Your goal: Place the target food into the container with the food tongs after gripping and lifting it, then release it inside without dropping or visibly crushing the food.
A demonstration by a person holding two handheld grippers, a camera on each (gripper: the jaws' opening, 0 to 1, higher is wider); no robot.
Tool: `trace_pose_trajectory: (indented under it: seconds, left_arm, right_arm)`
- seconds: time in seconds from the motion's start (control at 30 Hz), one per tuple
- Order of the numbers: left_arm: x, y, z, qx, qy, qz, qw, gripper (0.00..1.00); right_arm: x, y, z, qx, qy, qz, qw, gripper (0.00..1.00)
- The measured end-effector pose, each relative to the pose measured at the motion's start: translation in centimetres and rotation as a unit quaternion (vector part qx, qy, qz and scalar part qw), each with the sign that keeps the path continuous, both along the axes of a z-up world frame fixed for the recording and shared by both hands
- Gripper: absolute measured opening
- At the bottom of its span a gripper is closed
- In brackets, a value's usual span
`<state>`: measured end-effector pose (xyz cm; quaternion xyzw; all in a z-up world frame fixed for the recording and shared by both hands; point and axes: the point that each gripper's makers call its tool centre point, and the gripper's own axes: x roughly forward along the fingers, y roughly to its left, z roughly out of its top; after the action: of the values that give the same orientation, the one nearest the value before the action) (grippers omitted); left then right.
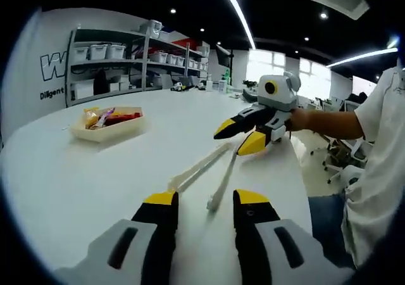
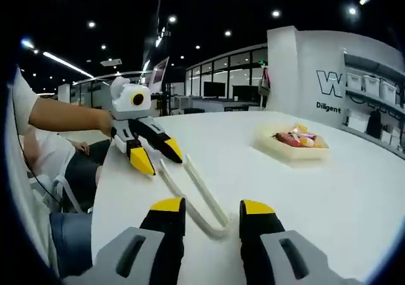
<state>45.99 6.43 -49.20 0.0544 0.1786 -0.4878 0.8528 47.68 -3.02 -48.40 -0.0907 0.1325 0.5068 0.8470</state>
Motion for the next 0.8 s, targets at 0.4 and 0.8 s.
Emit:
trace_pose_trajectory:
  seconds: [0.4,0.8]
  left_arm:
    - [-0.6,0.7,2.1,-0.020,-0.014,0.019,0.9995,0.47]
    - [-0.7,0.7,2.9,-0.044,0.016,0.067,0.9967,0.84]
  right_arm:
    - [-0.5,-0.8,1.8,-0.014,-0.025,-0.015,0.9995,0.40]
    - [-1.3,-0.5,4.5,-0.013,-0.057,-0.013,0.9982,0.57]
